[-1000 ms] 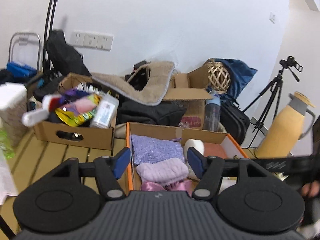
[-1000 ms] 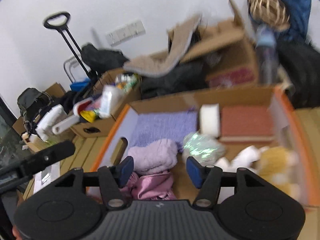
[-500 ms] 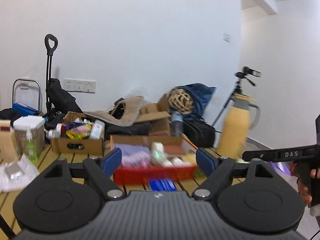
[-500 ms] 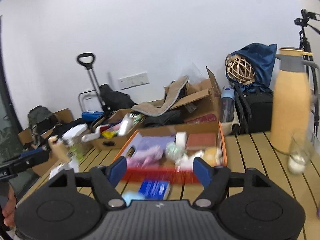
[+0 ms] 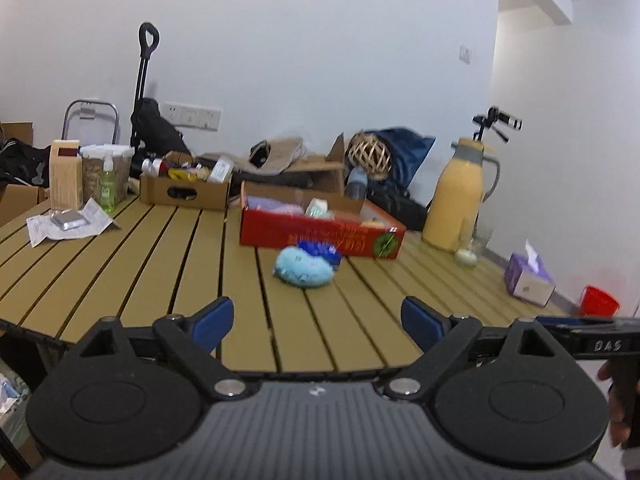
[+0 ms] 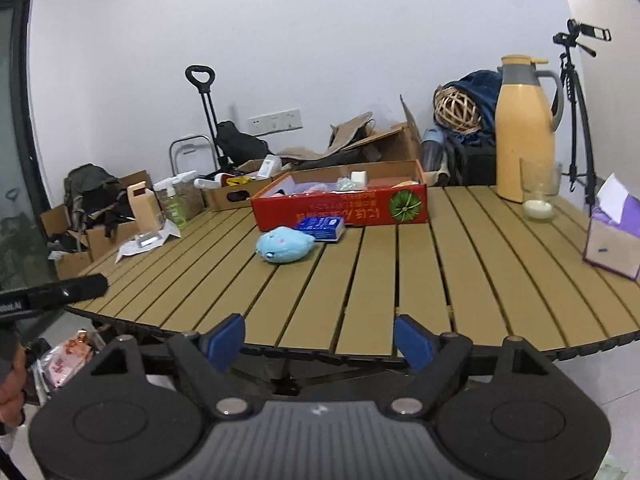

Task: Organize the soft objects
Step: 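Reach the right tool to the blue printed carton and grasp it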

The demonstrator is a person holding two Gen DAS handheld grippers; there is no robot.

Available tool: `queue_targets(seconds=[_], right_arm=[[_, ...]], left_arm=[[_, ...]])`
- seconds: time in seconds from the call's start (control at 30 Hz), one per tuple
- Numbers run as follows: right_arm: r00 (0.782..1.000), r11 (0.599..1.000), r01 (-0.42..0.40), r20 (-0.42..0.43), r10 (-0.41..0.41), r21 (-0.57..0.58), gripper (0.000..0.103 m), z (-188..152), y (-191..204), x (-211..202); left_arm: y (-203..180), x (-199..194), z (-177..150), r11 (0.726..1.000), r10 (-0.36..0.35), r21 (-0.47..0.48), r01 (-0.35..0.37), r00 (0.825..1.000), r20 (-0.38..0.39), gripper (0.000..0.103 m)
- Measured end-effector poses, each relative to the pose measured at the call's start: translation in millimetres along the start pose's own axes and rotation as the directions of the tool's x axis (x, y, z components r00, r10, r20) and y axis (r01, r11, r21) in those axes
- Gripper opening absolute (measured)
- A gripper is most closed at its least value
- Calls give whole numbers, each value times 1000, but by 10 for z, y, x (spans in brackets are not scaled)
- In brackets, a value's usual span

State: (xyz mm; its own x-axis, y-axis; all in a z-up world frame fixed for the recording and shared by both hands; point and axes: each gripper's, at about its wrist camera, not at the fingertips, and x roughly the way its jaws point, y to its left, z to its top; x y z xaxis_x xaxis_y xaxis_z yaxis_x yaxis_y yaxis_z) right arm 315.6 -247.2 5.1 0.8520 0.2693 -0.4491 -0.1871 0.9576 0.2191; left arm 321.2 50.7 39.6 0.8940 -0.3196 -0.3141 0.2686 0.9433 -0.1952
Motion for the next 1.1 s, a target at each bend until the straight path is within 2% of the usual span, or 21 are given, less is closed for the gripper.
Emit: queue_targets(seconds=[0.1,0.23,0.4,0.5,0.57,0.7,0.8,0.87,0.97,1.07,1.1], right_arm=[[1000,1000,-23,2,23,6,81,-31,50,12],[999,999,-32,-21,32,19,81,-93,74,149],[997,997,-40,-63,43,61,80,-84,-40,491],[996,996,-40,-78,47,80,79,47,-143,791],[995,996,-49,-86,56,79,71,188,-218,1064],[991,989,-78,-98,90,124,59,568,-409,1779],[986,981,-107,-107,125,161,51,870,-545,2399],[983,971,-98,-131,128,218,42,1020,-636,2827],[981,948,-97,-132,142,302,33,1107,-747,3373],[967,929,-112,-177,184,353,23,1015,-759,3666],[969,927,-110,-171,181,359,23,994,-757,3696]], left_arm=[[-14,24,4,1000,0,6,0,1000,5,92],[29,230,-46,1000,-8,-17,8,999,-34,92],[106,703,-67,999,-22,-41,18,995,-100,88],[173,1109,69,995,-78,-77,69,990,-116,80],[208,1447,193,990,-115,-99,103,985,-127,75],[233,2274,541,991,-115,-87,102,981,-156,66],[308,2976,716,989,-111,-119,86,968,-226,57],[376,3420,735,985,-106,-164,62,955,-277,52],[503,3801,590,967,-135,-249,46,927,-351,37],[606,3870,549,954,-165,-293,64,928,-334,34],[631,3883,558,950,-171,-304,67,928,-331,32]])
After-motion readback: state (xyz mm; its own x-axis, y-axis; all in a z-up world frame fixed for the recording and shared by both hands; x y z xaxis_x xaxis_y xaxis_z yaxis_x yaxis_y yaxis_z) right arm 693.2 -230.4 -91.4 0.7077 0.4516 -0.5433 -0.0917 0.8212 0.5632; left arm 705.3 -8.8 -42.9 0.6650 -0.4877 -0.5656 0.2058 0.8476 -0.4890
